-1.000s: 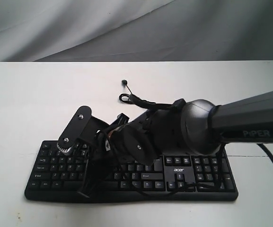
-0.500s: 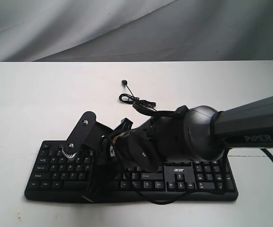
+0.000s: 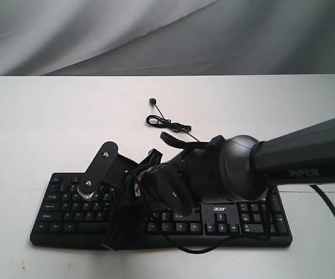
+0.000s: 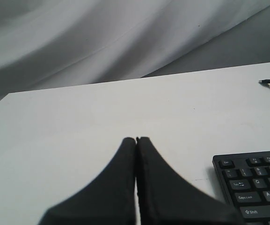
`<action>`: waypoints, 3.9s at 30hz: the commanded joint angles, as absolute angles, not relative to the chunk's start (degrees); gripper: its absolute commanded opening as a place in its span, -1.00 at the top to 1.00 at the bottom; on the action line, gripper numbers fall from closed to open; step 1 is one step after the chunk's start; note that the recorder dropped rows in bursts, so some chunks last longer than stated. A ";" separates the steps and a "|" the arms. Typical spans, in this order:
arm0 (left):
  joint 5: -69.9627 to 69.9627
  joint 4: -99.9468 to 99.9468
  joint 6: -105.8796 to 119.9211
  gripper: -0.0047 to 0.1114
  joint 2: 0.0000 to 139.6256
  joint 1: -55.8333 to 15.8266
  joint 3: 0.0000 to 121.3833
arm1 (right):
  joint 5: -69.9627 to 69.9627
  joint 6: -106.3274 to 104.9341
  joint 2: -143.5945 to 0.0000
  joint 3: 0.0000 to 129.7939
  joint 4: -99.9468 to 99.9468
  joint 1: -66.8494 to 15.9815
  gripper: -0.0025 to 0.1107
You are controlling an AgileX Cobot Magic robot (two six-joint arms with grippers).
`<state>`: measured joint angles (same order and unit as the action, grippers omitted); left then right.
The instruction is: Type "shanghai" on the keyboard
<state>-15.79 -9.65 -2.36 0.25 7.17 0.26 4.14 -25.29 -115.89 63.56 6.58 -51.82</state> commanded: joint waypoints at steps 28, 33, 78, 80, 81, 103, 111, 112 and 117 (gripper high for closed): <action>-15.22 -9.55 -2.62 0.92 0.00 6.75 0.00 | 6.89 -25.30 -111.96 65.33 5.94 -51.45 0.96; -15.22 -9.55 -2.62 0.92 0.00 6.75 0.00 | 9.69 -25.30 -113.50 71.38 3.69 -51.98 0.96; -15.22 -9.55 -2.62 0.92 0.00 6.75 0.00 | 12.20 -25.30 -128.51 86.08 7.02 -57.73 0.96; -15.22 -9.55 -2.62 0.92 0.00 6.75 0.00 | 12.58 -25.30 -126.96 86.08 6.36 -57.50 0.96; -15.22 -9.55 -2.62 0.92 0.00 6.75 0.00 | 12.89 -25.20 -126.23 86.08 5.96 -57.27 0.96; -15.22 -9.55 -2.62 0.92 0.00 6.75 0.00 | 9.27 -24.82 -108.23 61.03 5.29 -47.92 0.96; -15.22 -9.55 -2.62 0.92 0.00 6.75 0.00 | 7.73 -24.82 -109.09 61.03 5.18 -47.92 0.96; -15.22 -9.55 -2.62 0.92 0.00 6.75 0.00 | 7.73 -24.82 -109.66 61.03 5.18 -47.92 0.96; -15.22 -9.55 -2.62 0.92 0.00 6.75 0.00 | 5.17 -24.82 -111.94 61.03 5.29 -47.92 0.96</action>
